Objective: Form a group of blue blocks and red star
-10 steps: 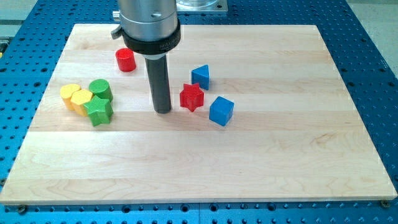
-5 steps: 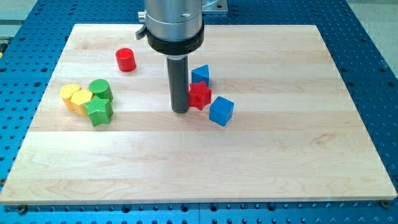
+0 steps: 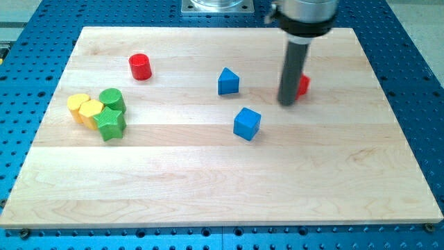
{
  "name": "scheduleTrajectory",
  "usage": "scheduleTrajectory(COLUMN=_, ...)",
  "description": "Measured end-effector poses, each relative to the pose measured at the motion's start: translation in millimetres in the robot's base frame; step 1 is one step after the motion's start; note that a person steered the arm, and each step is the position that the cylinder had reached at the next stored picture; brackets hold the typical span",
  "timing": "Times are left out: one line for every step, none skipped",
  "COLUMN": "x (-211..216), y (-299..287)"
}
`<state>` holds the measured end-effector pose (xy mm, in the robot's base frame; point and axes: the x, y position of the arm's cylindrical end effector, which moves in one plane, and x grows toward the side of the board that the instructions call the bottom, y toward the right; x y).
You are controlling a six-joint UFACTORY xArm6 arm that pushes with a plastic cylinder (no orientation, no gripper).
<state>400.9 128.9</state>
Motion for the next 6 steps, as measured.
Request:
scheduleTrajectory(x=-52, y=-21)
scheduleTrajectory(x=-69, y=20)
scheduleTrajectory(x=-32, y=60)
scheduleTrajectory(x=-65, y=36)
scheduleTrajectory(x=-117, y=-36)
scheduleTrajectory(x=-115, y=-98)
